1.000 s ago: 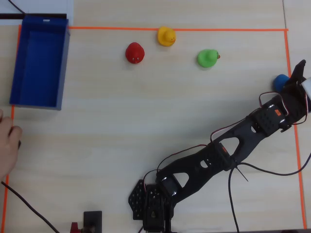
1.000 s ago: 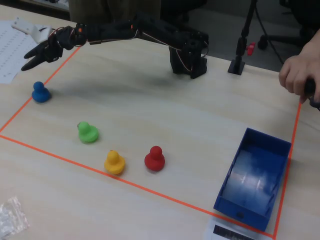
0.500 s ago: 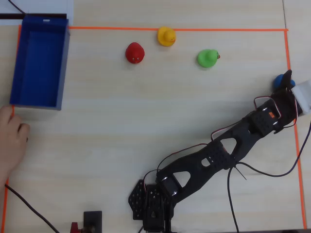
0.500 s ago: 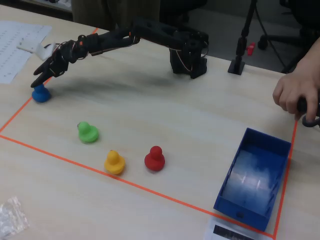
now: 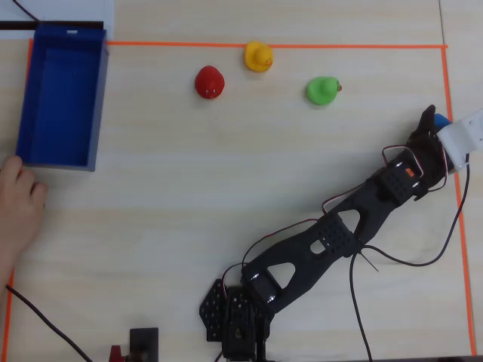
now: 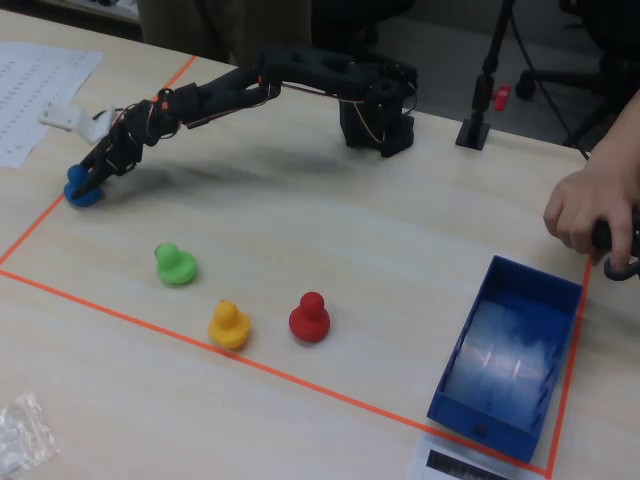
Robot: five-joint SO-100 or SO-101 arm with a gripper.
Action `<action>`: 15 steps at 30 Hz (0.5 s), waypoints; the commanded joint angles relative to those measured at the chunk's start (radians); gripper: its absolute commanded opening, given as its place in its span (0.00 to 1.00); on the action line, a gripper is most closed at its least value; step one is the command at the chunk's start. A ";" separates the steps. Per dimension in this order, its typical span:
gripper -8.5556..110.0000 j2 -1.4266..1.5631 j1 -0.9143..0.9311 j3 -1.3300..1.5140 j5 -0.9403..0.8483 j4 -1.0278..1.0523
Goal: Grasp blue duck and put it into box.
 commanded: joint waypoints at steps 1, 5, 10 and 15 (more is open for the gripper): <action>0.38 0.003 -0.015 -0.109 0.012 0.015; 0.24 -0.032 -0.018 -0.172 0.011 0.052; 0.07 -0.046 -0.017 -0.187 0.020 0.075; 0.07 -0.037 -0.011 -0.287 0.114 0.179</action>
